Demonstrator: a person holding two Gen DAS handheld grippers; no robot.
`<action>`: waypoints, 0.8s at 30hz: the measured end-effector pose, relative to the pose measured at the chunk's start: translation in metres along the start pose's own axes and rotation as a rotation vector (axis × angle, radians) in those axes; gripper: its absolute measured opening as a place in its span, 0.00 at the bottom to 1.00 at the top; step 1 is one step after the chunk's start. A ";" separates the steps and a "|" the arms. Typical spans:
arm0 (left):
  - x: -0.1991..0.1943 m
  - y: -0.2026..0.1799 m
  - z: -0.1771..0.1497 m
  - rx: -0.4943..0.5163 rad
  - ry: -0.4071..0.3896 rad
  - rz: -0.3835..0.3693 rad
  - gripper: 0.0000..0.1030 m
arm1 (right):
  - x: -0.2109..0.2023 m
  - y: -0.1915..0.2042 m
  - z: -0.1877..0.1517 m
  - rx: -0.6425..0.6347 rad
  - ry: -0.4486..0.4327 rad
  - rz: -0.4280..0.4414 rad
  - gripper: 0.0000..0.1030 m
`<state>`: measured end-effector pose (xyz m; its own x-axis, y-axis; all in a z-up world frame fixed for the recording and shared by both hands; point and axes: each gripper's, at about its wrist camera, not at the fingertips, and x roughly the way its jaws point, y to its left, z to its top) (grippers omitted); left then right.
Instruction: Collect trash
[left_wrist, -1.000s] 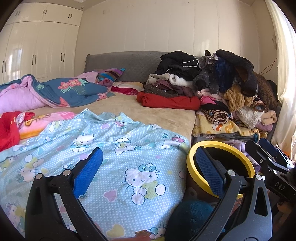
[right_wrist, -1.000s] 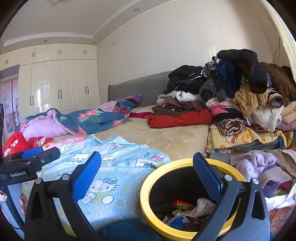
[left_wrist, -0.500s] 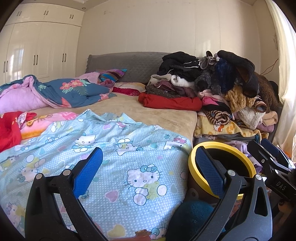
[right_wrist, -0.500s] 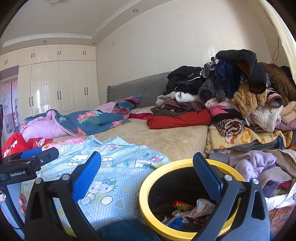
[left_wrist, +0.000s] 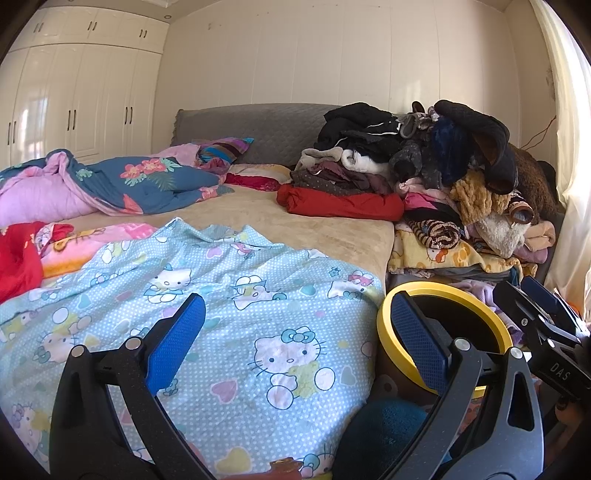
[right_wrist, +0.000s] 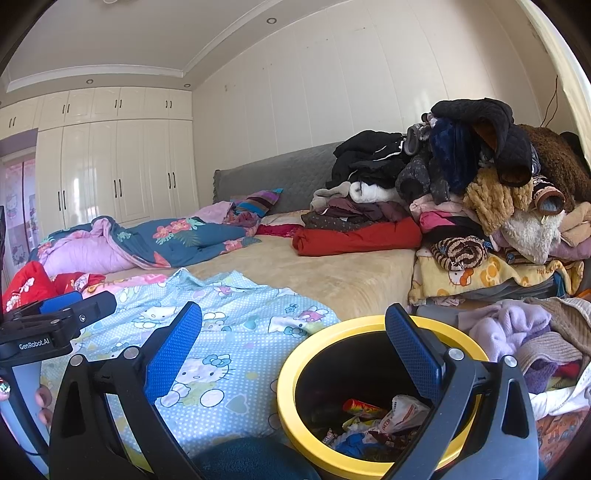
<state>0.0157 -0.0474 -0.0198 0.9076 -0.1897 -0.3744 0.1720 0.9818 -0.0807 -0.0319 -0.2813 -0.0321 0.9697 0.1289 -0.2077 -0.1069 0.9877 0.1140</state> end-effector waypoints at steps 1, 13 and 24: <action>0.001 0.002 0.000 -0.001 0.000 0.002 0.90 | 0.000 0.000 0.000 0.001 0.000 0.000 0.94; 0.009 0.012 -0.005 -0.009 0.038 0.019 0.90 | 0.004 0.004 0.004 -0.012 -0.002 0.025 0.94; 0.008 0.087 0.000 -0.181 0.078 0.155 0.90 | 0.040 0.095 0.024 -0.104 0.030 0.256 0.94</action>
<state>0.0378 0.0365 -0.0295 0.8841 -0.0445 -0.4651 -0.0443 0.9830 -0.1783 0.0017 -0.1849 -0.0066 0.9015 0.3761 -0.2141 -0.3707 0.9264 0.0664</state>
